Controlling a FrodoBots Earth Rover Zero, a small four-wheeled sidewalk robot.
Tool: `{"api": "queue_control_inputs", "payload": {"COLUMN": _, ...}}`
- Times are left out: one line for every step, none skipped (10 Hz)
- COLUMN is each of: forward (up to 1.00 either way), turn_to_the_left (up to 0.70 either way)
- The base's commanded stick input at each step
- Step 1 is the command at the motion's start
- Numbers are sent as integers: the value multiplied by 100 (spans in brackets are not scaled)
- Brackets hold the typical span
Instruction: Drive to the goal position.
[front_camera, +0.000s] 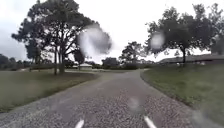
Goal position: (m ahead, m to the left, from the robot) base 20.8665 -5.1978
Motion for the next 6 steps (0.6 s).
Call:
{"api": "queue_control_inputs", "payload": {"forward": 70, "turn_to_the_left": 0}}
{"api": "queue_control_inputs", "payload": {"forward": 70, "turn_to_the_left": 0}}
{"api": "queue_control_inputs", "payload": {"forward": 70, "turn_to_the_left": 0}}
{"api": "queue_control_inputs", "payload": {"forward": 70, "turn_to_the_left": 0}}
{"api": "queue_control_inputs", "payload": {"forward": 70, "turn_to_the_left": 0}}
{"api": "queue_control_inputs", "payload": {"forward": 70, "turn_to_the_left": 0}}
